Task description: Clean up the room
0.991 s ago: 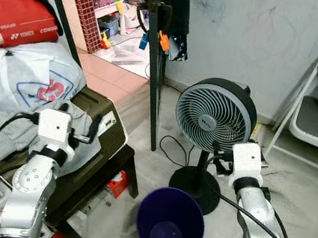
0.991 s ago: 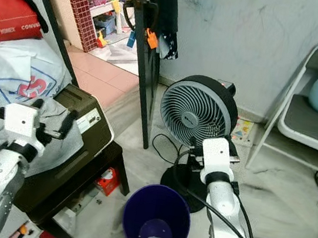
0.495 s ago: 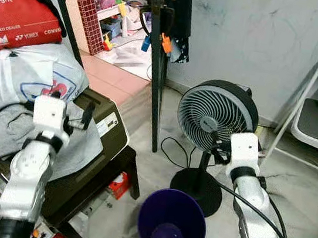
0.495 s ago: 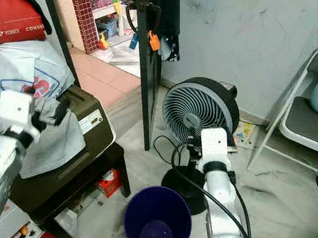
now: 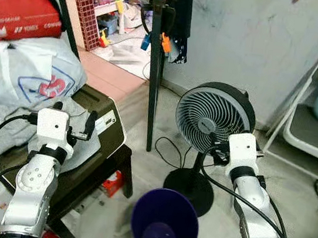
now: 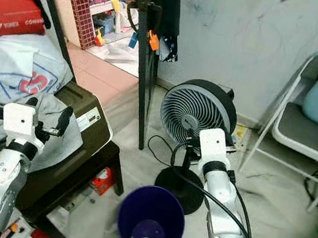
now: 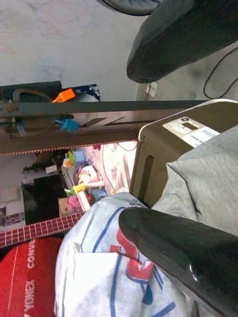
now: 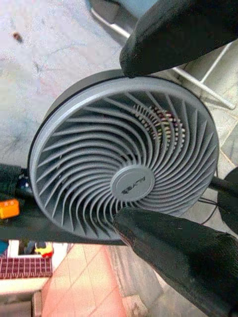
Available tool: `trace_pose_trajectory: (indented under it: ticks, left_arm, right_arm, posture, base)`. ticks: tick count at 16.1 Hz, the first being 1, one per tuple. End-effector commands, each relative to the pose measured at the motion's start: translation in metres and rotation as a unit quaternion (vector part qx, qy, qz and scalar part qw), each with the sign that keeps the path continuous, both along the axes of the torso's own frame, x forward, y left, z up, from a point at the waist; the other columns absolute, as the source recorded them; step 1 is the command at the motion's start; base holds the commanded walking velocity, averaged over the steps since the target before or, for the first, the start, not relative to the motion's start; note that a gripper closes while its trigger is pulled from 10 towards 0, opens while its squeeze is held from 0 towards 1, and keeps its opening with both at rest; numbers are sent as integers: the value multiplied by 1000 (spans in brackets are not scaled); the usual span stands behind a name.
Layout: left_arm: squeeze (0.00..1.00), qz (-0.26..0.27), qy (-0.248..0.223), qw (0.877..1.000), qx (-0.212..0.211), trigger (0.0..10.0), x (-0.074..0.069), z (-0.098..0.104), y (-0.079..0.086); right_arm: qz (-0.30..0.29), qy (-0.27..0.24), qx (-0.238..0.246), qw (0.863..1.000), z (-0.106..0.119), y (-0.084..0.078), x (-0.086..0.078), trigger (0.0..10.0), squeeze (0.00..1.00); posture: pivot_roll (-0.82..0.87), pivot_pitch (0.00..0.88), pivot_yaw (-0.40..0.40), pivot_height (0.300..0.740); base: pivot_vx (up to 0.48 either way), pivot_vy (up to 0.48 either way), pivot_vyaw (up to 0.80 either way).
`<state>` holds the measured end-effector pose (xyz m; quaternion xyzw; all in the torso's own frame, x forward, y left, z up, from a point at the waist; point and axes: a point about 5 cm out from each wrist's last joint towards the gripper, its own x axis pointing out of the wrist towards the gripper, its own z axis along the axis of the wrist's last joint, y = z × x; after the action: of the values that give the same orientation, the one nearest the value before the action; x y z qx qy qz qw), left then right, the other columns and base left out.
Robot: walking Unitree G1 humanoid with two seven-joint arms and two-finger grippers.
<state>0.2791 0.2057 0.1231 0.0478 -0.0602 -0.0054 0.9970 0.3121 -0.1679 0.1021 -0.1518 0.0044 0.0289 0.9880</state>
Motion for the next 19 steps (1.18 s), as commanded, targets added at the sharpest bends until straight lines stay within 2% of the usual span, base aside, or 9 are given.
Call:
trace_pose_trajectory:
  ticks: [1, 7, 13, 19]
  left_arm:
    - [0, 9, -10, 1000, 8, 10000, -3, 4, 3]
    - [0, 19, -8, 1000, 10, 10000, -7, 5, 7]
    - [0, 19, -6, 1000, 8, 10000, -10, 4, 4]
    - [0, -6, -4, 1000, 5, 10000, 1, 5, -5]
  right_arm:
    - [10, -1, -2, 1000, 2, 5, 4, 10000, 1000]
    - [14, -2, 4, 1000, 4, 10, 9, 10000, 1000]
    - [17, -3, 1, 1000, 6, 13, 15, 10000, 1000]
    - [1, -14, 2, 1000, 9, 7, 13, 10000, 1000]
  posture:
    - [-97, 0, 9, 740]
    - [-76, 0, 3, 740]
    - [-60, 0, -2, 740]
    - [-117, 0, 35, 740]
  base:
    - [0, 0, 0]
    - [0, 0, 0]
    - [0, 0, 0]
    - [0, 0, 0]
